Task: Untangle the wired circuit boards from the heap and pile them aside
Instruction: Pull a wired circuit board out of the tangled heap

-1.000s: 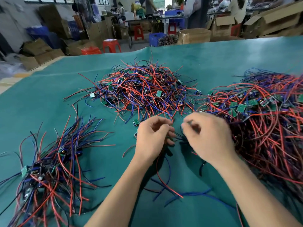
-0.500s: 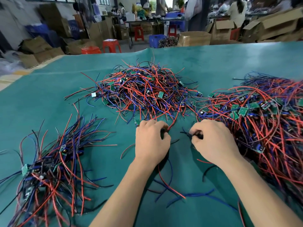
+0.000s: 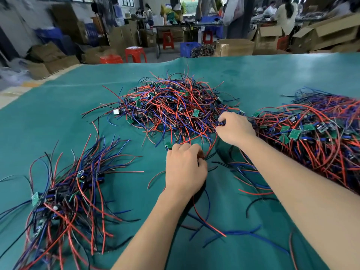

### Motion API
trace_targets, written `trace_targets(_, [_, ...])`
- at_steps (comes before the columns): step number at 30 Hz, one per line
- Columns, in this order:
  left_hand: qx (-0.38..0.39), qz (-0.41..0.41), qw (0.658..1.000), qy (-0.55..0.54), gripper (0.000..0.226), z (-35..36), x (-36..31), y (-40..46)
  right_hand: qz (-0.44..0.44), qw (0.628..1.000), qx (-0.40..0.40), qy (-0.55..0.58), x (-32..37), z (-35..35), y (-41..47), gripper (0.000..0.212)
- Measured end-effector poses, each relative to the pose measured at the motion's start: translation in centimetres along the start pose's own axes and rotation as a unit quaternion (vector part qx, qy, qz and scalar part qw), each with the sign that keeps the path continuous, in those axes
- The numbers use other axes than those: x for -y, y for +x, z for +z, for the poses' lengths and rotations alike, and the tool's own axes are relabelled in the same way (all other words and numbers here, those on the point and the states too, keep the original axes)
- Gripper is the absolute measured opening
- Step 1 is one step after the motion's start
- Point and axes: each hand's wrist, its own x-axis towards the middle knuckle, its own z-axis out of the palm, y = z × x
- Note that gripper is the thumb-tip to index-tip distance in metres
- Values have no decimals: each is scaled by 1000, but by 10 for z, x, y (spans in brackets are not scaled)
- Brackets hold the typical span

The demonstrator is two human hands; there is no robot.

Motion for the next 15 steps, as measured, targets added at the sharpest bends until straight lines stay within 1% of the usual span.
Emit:
trace_targets(2, [2,5,1000,9,17,0,0,0,13,1000,11,2,2,0,5,36])
trace_targets(5, [6,4,1000,15,17,-1,0,0,46,997,-2,64,4,-4,5,20])
trace_targets(8, [3,6,1000,-8,20,-3,-1,0,53,987,-42,143,1,-11,-3,24])
trace_targets(10, [-5,14,999,-42,27,-3,-2,0,39,980,-74,180,-1,-19,-14,24])
trace_targets(13, [-27,34,994,-102,45,-4,-1,0,26,958,-142,249,-6,-31,-32,24])
trace_targets(14, [-35,39,991,-127,50,-4,0,0,24,943,-160,290,-8,-35,-39,23])
trace_targets(15, [-40,39,986,-154,54,-3,0,0,22,920,-169,352,-8,-40,-45,23])
